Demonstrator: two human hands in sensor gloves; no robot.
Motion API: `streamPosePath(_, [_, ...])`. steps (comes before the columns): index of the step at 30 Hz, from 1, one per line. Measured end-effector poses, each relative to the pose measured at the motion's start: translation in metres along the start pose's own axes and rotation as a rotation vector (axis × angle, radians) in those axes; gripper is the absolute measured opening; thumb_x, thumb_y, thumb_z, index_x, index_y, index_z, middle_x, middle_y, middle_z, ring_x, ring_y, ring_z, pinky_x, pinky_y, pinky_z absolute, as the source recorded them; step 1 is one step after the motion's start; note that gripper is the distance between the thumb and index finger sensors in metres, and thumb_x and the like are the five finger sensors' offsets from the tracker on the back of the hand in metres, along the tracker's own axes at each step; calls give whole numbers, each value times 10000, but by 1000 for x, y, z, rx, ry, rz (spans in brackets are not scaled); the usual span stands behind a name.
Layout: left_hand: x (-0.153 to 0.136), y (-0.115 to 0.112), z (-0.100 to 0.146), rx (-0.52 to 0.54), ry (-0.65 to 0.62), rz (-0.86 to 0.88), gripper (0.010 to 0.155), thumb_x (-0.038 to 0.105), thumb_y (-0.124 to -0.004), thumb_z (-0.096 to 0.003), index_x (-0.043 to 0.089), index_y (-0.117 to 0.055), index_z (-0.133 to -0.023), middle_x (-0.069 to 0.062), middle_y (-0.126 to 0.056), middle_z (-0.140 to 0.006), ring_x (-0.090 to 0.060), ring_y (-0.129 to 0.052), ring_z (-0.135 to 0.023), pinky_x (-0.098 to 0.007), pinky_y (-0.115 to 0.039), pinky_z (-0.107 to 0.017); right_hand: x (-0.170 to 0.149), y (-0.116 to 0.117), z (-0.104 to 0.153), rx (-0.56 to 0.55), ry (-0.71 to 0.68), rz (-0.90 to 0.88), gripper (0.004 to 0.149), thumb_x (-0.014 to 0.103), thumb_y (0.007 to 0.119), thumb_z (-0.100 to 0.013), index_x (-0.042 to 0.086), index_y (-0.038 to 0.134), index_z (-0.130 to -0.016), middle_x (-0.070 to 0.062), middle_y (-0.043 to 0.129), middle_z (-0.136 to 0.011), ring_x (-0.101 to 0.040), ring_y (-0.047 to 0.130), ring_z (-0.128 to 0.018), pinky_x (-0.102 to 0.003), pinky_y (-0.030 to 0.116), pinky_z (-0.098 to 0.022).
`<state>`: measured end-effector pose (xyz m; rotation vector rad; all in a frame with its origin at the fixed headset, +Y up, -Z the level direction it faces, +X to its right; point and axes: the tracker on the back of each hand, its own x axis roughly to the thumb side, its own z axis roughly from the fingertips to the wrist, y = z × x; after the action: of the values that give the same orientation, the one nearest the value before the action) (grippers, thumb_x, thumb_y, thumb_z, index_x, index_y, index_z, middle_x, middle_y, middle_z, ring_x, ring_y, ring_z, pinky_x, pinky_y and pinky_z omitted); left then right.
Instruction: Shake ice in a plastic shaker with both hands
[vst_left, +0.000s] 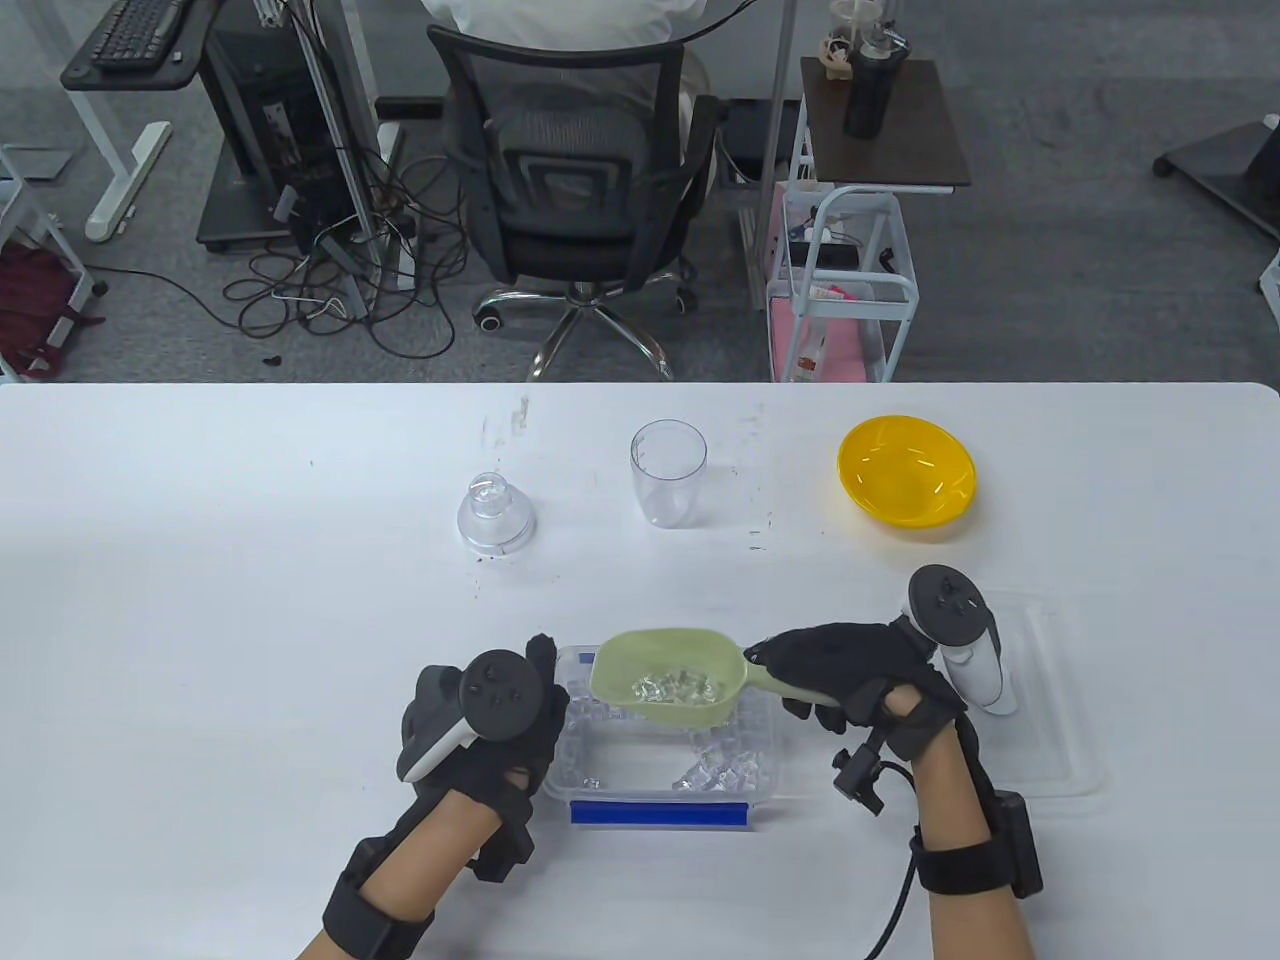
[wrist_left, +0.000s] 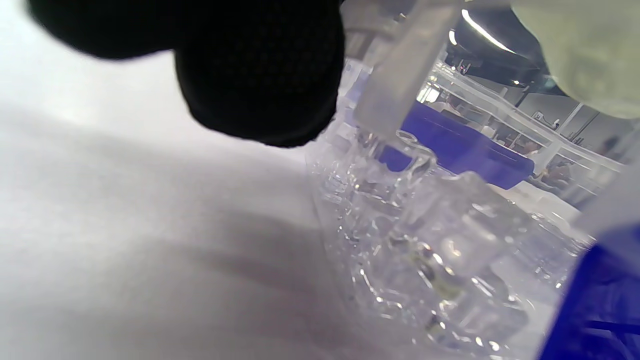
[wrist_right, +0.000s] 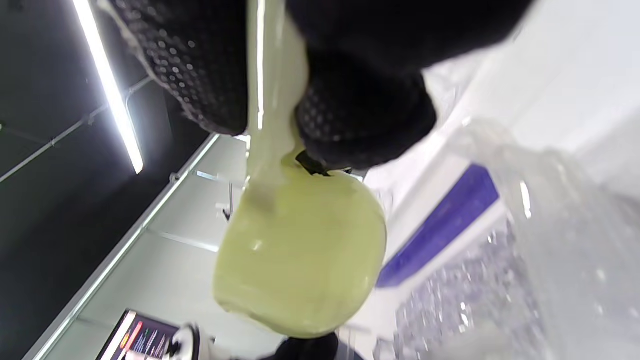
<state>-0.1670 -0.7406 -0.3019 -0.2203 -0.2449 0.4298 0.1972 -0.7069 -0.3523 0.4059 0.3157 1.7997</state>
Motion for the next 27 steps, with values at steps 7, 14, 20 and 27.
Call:
streamPosePath(7, [1, 0, 0, -2, 3, -2, 632, 329, -544, -570, 3, -398, -1091, -198, -939, -575, -209, -973, -263, -332, -847, -199, 50, -28, -5, -294, 103, 115, 483, 318, 854, -447, -23, 981, -765, -214, 1018, -324, -207, 885, -28, -229, 735, 79])
streamPosePath(14, [1, 0, 0, -2, 1, 1, 634, 330, -544, -570, 2, -396, -1092, -198, -940, -574, -208, -973, -262, -331, -848, -199, 107, -43, -50, -495, 125, 467, 482, 326, 854, -442, -5, 982, -769, -204, 1020, -334, -209, 887, -38, -235, 737, 70])
streamPosePath(20, [1, -1, 0, -3, 1, 1, 634, 330, -544, -570, 1, -396, -1092, -197, -939, -574, -209, -972, -262, -332, -847, -199, 122, -18, -89, -609, 155, 766, 479, 325, 860, -433, 10, 982, -773, -209, 1019, -347, -221, 886, -50, -251, 736, 59])
streamPosePath(27, [0, 0, 0, -9, 1, 5, 634, 330, -544, -570, 1, -394, -1091, -198, -938, -574, -207, -970, -261, -331, -846, -197, 138, 10, -106, -637, 111, 1050, 476, 331, 863, -427, 26, 988, -771, -205, 1021, -357, -226, 886, -61, -260, 735, 48])
